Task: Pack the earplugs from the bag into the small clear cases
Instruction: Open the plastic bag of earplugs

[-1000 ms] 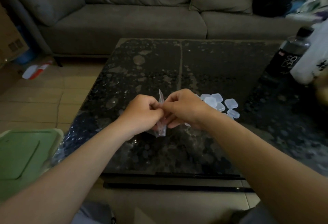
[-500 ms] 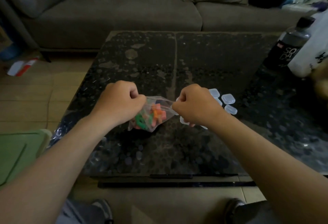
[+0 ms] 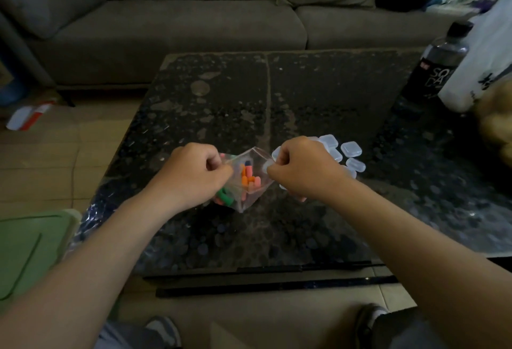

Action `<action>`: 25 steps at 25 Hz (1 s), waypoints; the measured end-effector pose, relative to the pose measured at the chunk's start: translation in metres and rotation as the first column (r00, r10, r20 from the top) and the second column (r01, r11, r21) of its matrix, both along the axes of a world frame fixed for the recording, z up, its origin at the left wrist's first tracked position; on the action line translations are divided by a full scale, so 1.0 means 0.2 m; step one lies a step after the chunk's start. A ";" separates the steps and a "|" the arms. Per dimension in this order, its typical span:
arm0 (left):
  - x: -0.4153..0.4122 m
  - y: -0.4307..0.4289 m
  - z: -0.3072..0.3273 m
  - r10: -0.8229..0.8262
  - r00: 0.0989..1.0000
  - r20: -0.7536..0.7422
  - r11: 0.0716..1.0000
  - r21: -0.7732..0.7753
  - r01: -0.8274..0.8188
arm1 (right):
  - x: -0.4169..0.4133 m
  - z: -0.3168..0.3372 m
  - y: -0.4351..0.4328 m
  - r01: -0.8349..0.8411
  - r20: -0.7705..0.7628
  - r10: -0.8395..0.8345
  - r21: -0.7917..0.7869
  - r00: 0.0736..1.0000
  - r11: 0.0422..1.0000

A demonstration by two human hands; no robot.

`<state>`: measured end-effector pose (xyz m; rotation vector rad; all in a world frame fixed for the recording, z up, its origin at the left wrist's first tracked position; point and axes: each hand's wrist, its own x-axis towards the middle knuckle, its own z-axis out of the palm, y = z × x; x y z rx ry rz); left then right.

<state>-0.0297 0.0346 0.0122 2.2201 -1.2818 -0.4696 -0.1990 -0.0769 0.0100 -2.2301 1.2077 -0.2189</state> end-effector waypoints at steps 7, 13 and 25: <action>-0.07 -0.05 0.01 -0.023 0.996 0.081 1.000 0.004 0.023 | 0.08 0.03 0.05 -0.007 0.072 -0.001 0.112 0.997 0.994; -0.08 -0.11 -0.03 -0.003 1.000 0.031 0.998 0.064 0.001 | 0.09 0.03 0.00 -0.036 0.066 0.028 0.117 0.997 0.993; 0.06 -0.11 -0.11 -0.519 0.831 0.200 0.818 0.399 0.415 | 0.02 -0.05 -0.07 -0.013 -0.053 0.004 -0.173 0.999 0.985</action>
